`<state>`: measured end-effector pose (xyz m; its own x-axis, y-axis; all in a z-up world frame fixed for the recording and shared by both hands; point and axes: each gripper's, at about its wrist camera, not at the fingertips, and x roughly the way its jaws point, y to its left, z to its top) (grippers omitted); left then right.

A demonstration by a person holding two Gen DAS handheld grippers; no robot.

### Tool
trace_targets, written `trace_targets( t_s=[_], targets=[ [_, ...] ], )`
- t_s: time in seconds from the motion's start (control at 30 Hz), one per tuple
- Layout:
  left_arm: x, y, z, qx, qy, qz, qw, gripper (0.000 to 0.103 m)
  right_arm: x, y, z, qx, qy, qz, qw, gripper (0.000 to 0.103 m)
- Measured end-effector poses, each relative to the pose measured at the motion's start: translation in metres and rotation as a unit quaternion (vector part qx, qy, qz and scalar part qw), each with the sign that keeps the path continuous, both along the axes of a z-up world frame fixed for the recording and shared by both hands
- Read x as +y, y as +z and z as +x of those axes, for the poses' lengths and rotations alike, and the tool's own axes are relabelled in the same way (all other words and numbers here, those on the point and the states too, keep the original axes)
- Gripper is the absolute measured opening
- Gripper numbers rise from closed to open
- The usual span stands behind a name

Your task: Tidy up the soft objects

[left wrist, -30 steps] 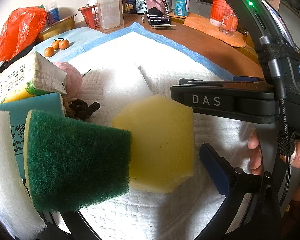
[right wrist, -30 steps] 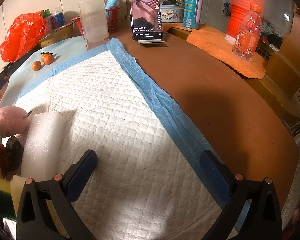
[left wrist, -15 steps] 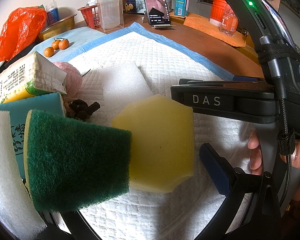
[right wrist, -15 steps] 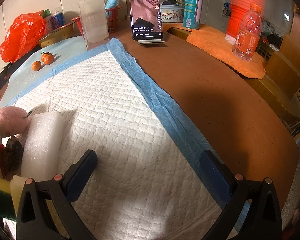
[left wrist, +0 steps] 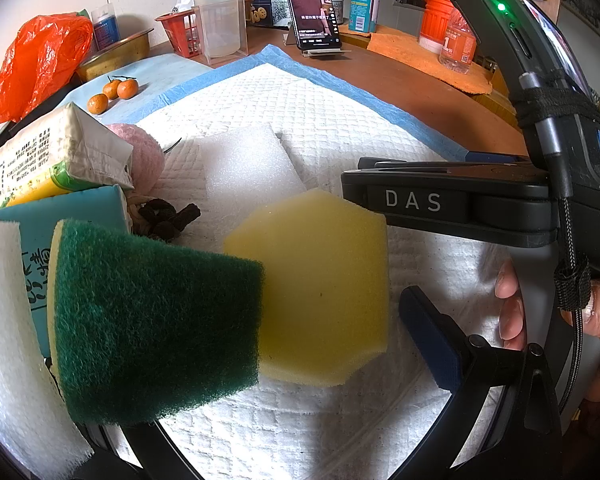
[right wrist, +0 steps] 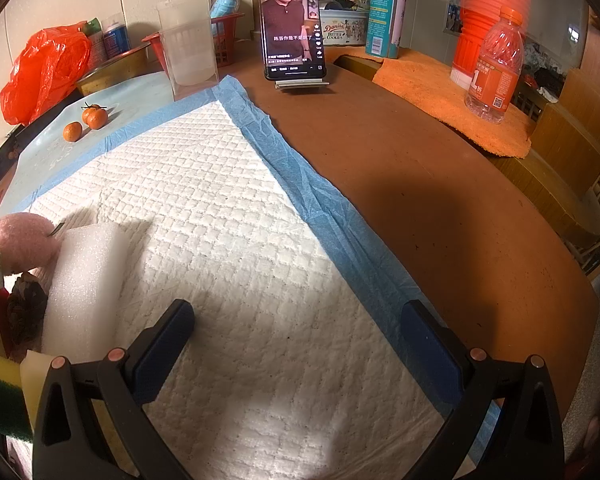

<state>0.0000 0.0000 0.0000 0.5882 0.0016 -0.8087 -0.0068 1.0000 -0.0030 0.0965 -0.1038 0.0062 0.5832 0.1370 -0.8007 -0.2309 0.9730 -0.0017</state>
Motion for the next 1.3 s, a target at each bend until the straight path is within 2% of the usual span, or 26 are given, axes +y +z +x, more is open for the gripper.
trace_targets(
  t_s=[0.73, 0.87, 1.0, 1.1, 1.3],
  targets=[
    [0.0, 0.001, 0.0, 0.008, -0.009, -0.003, 0.9999, 0.103, 0.0, 0.0, 0.0, 0.0, 0.0, 0.0, 1.0, 0.103],
    [0.013, 0.018, -0.004, 0.007, -0.016, -0.055, 0.9984, 0.103, 0.0, 0.0, 0.0, 0.0, 0.0, 0.0, 1.0, 0.103],
    [0.048, 0.037, 0.002, -0.005, 0.047, -0.061, 0.9971, 0.103, 0.0, 0.0, 0.0, 0.0, 0.0, 0.0, 1.0, 0.103],
    [0.08, 0.052, -0.006, -0.017, 0.094, -0.095, 0.9909, 0.103, 0.0, 0.0, 0.0, 0.0, 0.0, 0.0, 1.0, 0.103],
    [0.1, 0.094, -0.055, -0.068, 0.122, -0.154, 0.9783, 0.103, 0.0, 0.0, 0.0, 0.0, 0.0, 0.0, 1.0, 0.103]
  ],
)
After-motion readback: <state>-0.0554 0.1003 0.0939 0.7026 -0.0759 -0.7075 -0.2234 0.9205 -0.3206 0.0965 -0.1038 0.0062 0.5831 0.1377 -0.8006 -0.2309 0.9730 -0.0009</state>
